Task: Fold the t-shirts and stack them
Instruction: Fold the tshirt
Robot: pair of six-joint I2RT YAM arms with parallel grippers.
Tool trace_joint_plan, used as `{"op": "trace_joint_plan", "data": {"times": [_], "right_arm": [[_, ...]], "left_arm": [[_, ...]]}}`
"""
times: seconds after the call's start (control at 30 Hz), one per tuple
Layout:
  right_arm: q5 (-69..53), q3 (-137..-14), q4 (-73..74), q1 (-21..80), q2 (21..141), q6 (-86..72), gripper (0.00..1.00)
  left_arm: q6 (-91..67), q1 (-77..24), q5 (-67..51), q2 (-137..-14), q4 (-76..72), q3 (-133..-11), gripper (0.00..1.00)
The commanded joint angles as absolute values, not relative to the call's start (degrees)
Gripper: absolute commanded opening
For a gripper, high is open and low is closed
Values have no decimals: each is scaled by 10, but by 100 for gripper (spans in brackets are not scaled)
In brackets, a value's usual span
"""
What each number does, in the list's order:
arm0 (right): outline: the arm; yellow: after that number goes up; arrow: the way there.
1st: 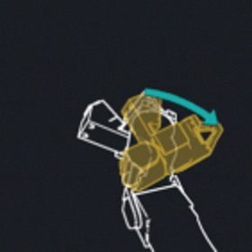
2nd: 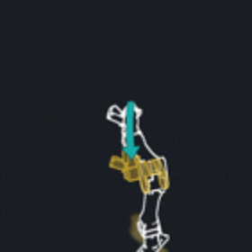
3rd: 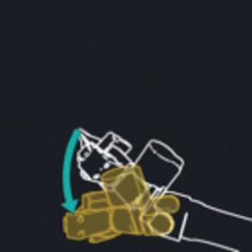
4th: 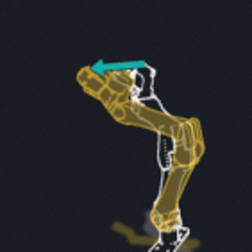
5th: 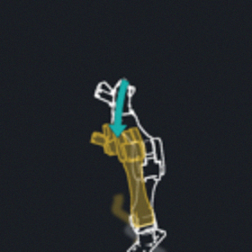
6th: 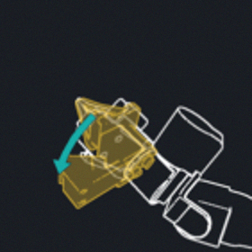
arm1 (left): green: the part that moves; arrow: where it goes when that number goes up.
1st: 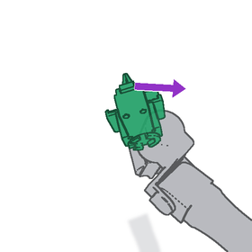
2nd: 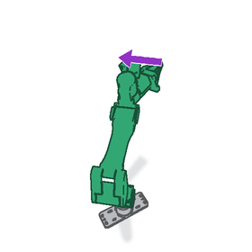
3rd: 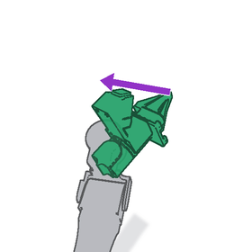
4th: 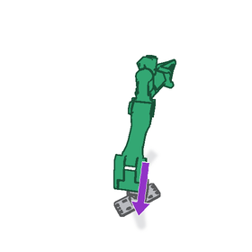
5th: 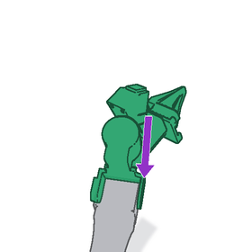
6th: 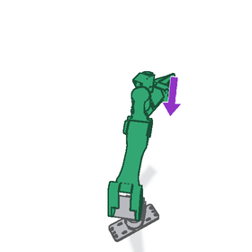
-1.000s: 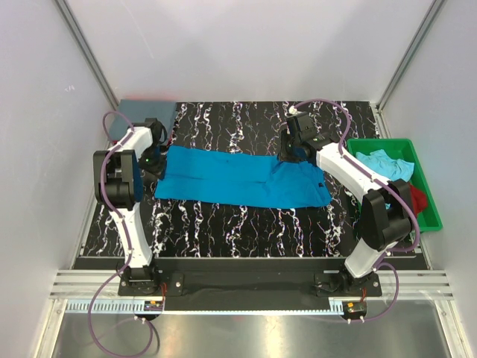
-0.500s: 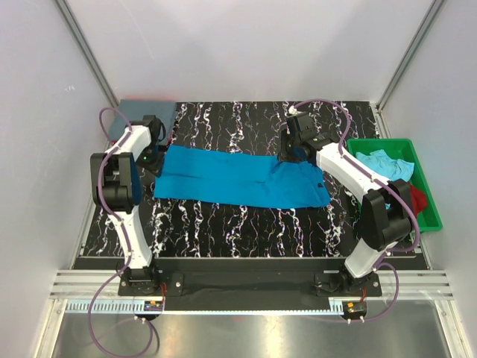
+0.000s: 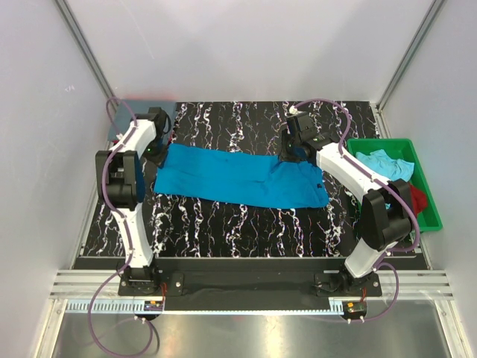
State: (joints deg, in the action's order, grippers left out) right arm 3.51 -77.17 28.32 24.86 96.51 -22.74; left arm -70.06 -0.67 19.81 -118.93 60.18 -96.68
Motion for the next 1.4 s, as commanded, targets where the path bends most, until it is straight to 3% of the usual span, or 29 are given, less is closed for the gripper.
{"op": "trace_joint_plan", "data": {"times": [0.0,0.3,0.57,0.73,0.87,1.1,1.37], "right_arm": [[52,-769,268,251,962,-220,27],[99,-759,310,230,969,-258,28],[51,-773,316,201,992,-250,38],[-34,-811,316,166,1013,-142,43],[-176,-801,316,87,1020,-154,43],[-185,-756,360,65,994,-178,41],[-98,-720,418,57,1015,-119,44]], "left_arm": [[-674,-20,233,-1218,598,-1006,0],[-666,-20,258,-1245,605,-1016,1],[-661,-20,272,-1217,610,-1017,28],[-626,-23,287,-1176,609,-1029,29],[-597,-36,279,-1144,608,-1021,29],[-558,-54,229,-1151,578,-972,29],[-565,-54,202,-1186,549,-942,30]]}}
